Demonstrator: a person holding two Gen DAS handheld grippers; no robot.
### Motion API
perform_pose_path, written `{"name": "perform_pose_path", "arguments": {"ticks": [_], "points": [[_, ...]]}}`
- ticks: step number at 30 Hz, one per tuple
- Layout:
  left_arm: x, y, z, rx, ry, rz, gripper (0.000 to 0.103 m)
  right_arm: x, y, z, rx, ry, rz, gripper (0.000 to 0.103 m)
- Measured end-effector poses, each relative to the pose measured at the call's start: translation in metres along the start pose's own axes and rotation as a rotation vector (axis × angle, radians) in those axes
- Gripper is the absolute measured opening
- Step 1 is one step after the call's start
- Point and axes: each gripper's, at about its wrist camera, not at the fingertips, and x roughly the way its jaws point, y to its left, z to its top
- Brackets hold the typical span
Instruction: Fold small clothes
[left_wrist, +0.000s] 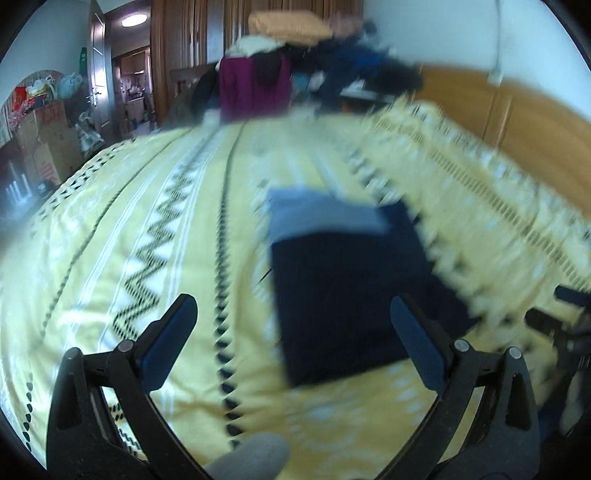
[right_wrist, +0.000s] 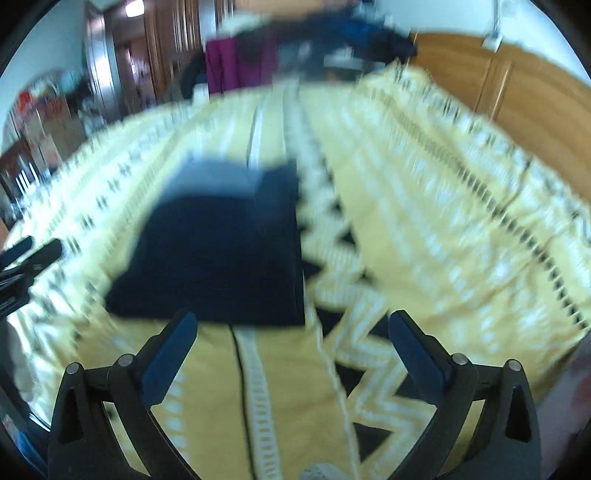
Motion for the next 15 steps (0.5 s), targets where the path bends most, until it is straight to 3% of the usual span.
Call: {"name": "perform_pose_path", "arguments": {"ticks": [3,7,10,15], "points": [[-0.023,-0.013,0.022,-0.014,-0.052,-0.051,0.103,-0.041,0.003,0.015,-0.003,-0.083,0.004,0.103],[-0.042,-0.016,0.035,-0.034,-0.093,-0.099,0.103,-0.071,0.009,0.029,0.011,-0.131,0.016,0.103],[-0.065,-0.019,0.036,-0.032,-0.156,-0.098,0.103,-0.084,0.009,0.038,0.019,-0.149,0.033,0.103],[-0.077,-0.017,0.039,-0.022,-0.190,-0.105,0.103,-0.101,0.020,0.039,0.001,-0.164,0.050,0.103]]}}
